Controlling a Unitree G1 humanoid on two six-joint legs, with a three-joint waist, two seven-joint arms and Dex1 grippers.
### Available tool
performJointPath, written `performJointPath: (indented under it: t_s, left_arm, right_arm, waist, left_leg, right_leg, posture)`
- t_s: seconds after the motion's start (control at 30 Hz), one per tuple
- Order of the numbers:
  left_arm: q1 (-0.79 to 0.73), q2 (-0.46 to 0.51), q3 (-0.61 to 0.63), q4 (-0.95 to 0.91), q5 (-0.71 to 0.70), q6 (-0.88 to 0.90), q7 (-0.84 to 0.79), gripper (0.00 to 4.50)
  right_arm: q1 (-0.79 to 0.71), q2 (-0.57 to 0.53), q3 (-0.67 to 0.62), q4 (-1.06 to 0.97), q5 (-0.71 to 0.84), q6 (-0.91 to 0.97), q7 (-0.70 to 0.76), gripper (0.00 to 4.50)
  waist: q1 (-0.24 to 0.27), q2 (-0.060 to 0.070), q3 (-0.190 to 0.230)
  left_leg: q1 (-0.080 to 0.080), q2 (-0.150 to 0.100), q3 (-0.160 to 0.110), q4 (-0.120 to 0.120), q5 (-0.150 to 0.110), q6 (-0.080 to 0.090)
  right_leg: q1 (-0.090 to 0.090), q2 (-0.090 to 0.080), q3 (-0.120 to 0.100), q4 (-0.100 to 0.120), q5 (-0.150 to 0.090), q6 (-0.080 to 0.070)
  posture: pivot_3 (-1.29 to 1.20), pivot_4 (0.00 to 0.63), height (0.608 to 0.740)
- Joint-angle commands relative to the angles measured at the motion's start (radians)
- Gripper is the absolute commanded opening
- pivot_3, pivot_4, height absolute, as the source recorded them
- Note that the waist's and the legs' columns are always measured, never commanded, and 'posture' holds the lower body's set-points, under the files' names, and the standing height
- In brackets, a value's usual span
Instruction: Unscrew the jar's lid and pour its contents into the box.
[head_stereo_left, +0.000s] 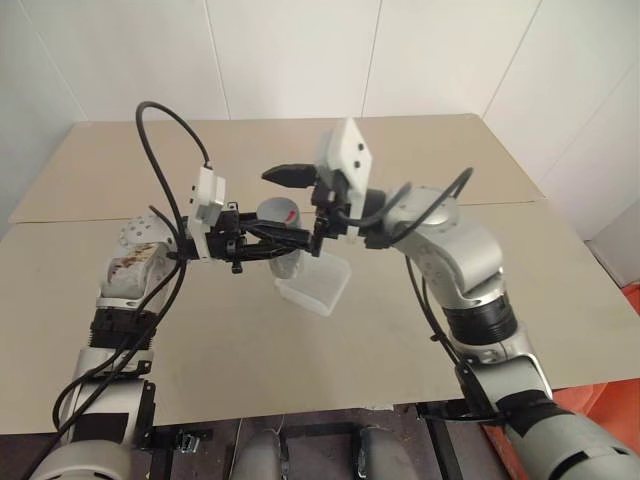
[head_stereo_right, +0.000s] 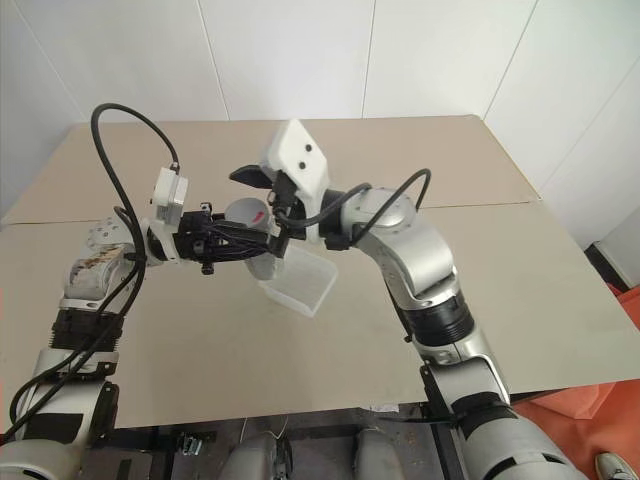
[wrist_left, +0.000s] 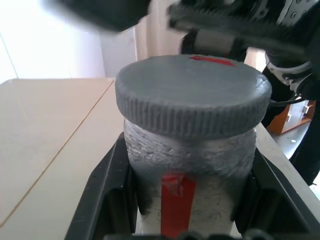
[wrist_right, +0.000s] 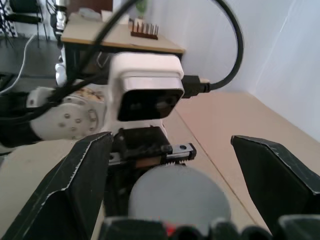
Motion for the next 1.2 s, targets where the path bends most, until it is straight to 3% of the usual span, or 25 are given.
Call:
performJointPath:
  t_s: [0.03, 0.43, 0.77, 0.93, 1.2]
  left_arm:
    - [-0.024, 0.005, 0.017, -0.016, -0.008, -0.009, 0.002, 1.98]
    - [0.01, 0.06, 0.042, -0.041, -0.024, -0.006, -0.014, 1.98]
    - [0.008, 0.052, 0.043, -0.039, -0.017, -0.011, -0.007, 1.98]
    - [-0.004, 0.019, 0.026, -0.024, -0.001, -0.024, 0.003, 1.98]
    - [-0.023, -0.001, 0.019, -0.01, 0.001, -0.028, -0.001, 1.98]
  right_arm:
    - [-0.025, 0.011, 0.001, 0.043, -0.042, -0.041, -0.023, 4.44]
    - [0.014, -0.119, -0.143, 0.065, 0.035, -0.055, 0.055, 4.44]
    - [0.089, -0.194, -0.156, -0.033, 0.101, -0.067, 0.177, 4.44]
    - [0.067, -0.138, -0.111, -0.121, 0.131, -0.007, 0.155, 4.44]
    - [-0.021, -0.013, -0.015, -0.024, 0.003, -0.005, 0.002, 4.44]
  waist:
    - [0.0, 0.0, 0.0]
    - [0.001, 0.0, 0.0]
    - [0.0, 0.0, 0.0]
    - [-0.001, 0.0, 0.0]
    - [0.001, 0.0, 0.0]
  left_leg:
    - [0.0, 0.0, 0.0, 0.0, 0.0, 0.0]
    - [0.0, 0.0, -0.001, 0.0, 0.0, 0.0]
    - [0.0, 0.0, 0.0, 0.0, 0.0, 0.0]
    - [0.0, 0.0, -0.002, 0.0, 0.0, 0.0]
    - [0.0, 0.0, -0.001, 0.0, 0.0, 0.0]
  right_leg:
    - [0.0, 0.0, 0.0, 0.0, 0.0, 0.0]
    - [0.0, 0.0, 0.0, -0.001, 0.0, 0.0]
    - [0.0, 0.0, 0.0, -0.001, 0.0, 0.0]
    - [0.0, 0.0, 0.0, 0.0, 0.0, 0.0]
    - [0.0, 0.0, 0.0, 0.001, 0.0, 0.0]
  posture:
    - [0.0, 0.15, 0.74]
    - [0.0, 0.15, 0.74]
    - [0.0, 0.15, 0.74]
    - [0.0, 0.15, 0.74]
    - [0.0, 0.15, 0.74]
